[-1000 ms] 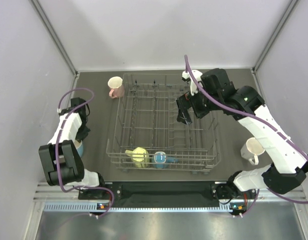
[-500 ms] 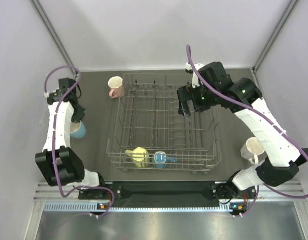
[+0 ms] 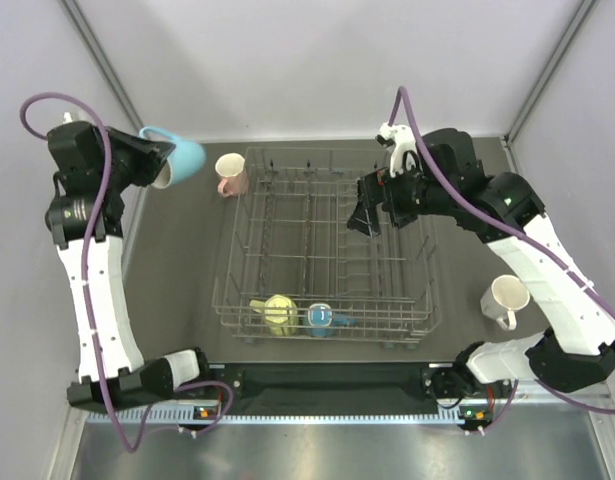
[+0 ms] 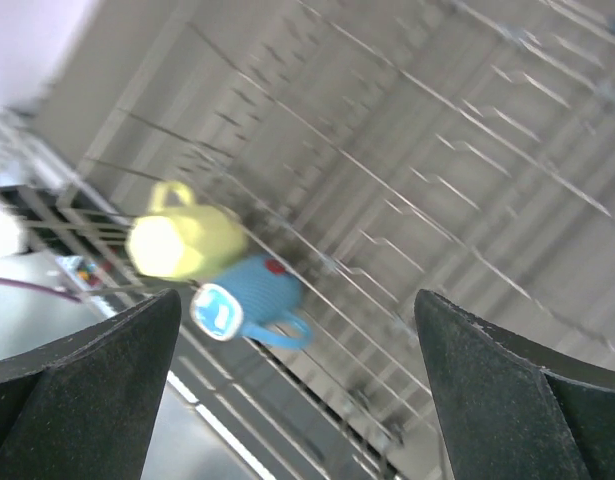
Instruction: Load the cups into the dish rack
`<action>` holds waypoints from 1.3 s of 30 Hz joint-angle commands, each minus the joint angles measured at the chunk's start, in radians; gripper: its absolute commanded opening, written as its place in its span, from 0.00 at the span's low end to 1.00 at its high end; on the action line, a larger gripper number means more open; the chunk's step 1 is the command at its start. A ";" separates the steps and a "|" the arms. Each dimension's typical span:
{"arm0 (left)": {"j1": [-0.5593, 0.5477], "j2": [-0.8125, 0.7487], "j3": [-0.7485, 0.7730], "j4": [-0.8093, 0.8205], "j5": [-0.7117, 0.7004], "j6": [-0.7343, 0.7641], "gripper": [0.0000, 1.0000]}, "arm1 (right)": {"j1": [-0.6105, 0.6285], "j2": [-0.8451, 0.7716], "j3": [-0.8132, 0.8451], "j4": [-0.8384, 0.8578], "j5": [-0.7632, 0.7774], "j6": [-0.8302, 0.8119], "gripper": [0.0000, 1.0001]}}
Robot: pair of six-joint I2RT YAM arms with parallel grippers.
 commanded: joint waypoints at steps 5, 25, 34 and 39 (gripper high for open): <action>-0.047 -0.127 -0.243 0.897 0.476 -0.438 0.00 | -0.019 0.010 0.081 0.204 -0.256 0.042 1.00; -0.461 -0.112 -0.436 1.585 0.450 -0.726 0.00 | -0.143 0.039 -0.046 0.977 -0.614 0.536 1.00; -0.530 -0.088 -0.448 1.620 0.446 -0.726 0.00 | -0.142 0.073 -0.057 1.129 -0.603 0.641 1.00; -0.536 -0.083 -0.445 1.620 0.460 -0.722 0.00 | -0.142 0.073 -0.080 1.215 -0.597 0.704 1.00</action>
